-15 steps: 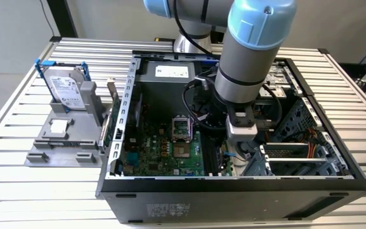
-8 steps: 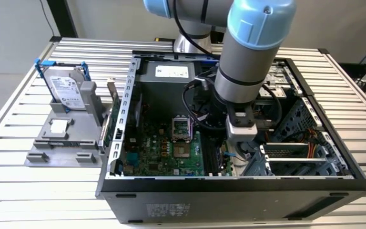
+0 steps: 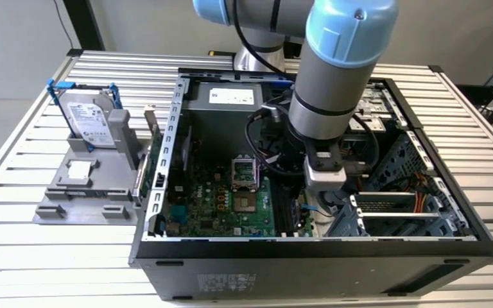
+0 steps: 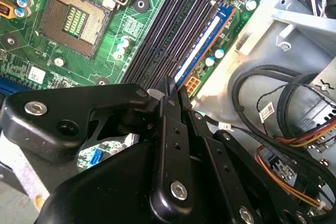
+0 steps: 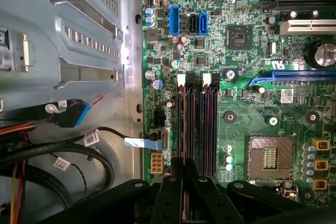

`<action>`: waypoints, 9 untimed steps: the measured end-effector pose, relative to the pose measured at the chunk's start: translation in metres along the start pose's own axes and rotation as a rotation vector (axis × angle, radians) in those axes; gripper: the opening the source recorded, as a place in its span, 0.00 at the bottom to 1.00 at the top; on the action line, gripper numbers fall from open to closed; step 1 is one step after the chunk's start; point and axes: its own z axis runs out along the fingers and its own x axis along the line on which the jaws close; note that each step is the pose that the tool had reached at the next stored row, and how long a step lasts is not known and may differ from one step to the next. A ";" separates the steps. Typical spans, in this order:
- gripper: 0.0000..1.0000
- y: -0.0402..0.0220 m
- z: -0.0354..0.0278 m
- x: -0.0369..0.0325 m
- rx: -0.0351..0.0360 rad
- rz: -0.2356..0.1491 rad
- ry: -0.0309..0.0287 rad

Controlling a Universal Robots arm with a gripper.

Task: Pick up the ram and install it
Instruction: 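Insert the ram into the slot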

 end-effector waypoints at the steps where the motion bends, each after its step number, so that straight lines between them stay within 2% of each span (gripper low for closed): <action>1: 0.00 0.0004 0.0000 0.0000 -0.0001 0.000 0.0000; 9: 0.00 0.0006 0.0039 0.0000 -0.0003 0.000 0.0000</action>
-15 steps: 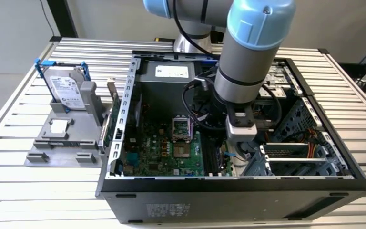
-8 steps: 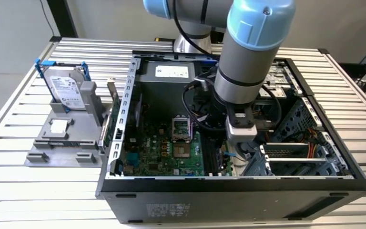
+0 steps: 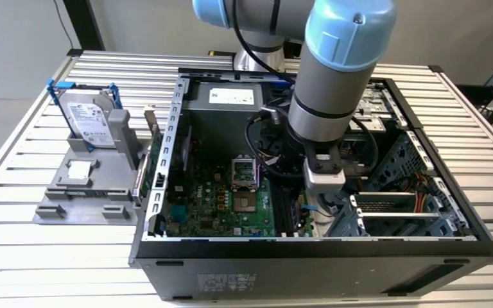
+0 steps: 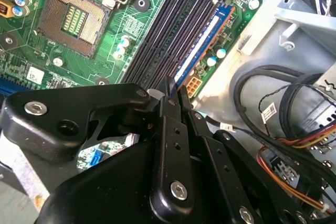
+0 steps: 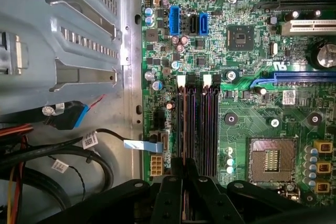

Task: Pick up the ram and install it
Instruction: 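Insert the ram into the slot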

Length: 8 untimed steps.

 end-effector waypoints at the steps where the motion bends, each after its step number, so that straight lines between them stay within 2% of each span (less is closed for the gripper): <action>1: 0.00 0.0000 0.0008 0.0000 0.0001 0.000 0.0000; 8: 0.00 -0.0006 0.0029 0.0005 0.0000 0.000 -0.0001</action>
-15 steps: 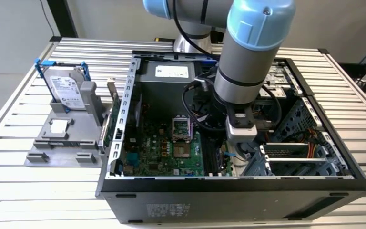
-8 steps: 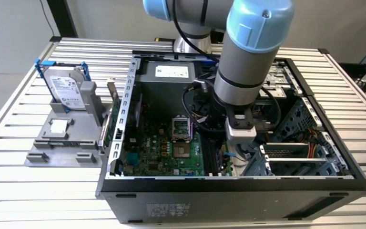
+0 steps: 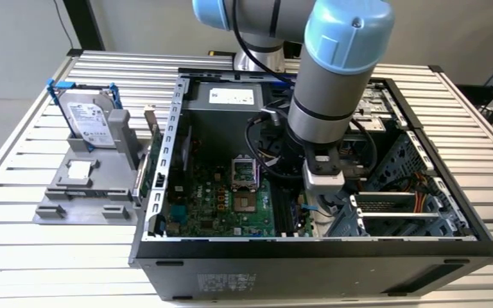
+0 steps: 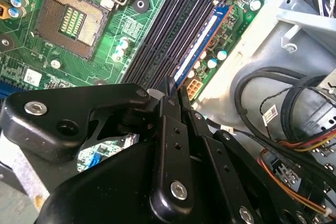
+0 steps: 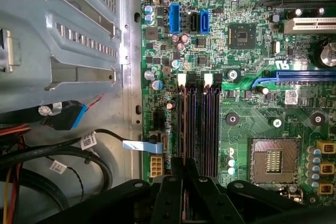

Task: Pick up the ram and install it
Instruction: 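Insert the ram into the slot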

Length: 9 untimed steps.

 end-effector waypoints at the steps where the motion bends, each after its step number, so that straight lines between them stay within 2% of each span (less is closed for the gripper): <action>1: 0.00 0.0000 0.0001 0.0002 0.0001 0.000 0.0001; 9: 0.00 -0.0016 0.0000 0.0009 -0.0004 0.000 0.0000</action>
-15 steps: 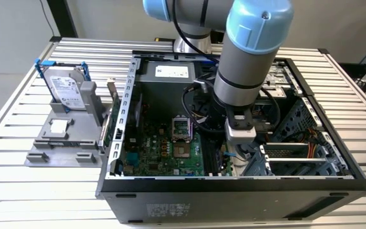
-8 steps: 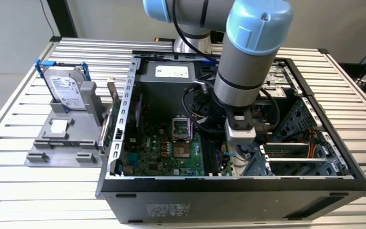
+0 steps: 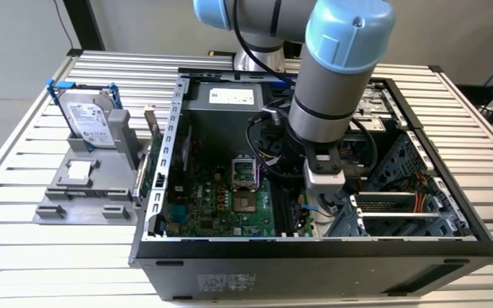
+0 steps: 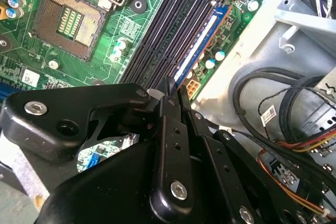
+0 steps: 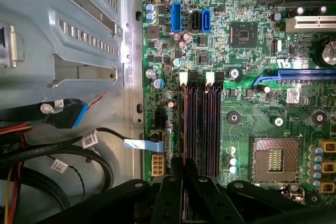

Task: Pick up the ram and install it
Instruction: 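Insert the ram into the slot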

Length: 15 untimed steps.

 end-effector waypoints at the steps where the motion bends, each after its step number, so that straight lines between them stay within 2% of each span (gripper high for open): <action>1: 0.00 0.0000 0.0000 -0.0001 0.0002 0.000 0.0000; 12: 0.00 -0.0001 0.0006 -0.0020 0.0014 -0.005 0.0001; 13: 0.00 -0.0004 0.0009 -0.0021 0.0038 -0.008 0.0002; 15: 0.00 0.0000 0.0007 -0.0021 0.0019 -0.014 0.0003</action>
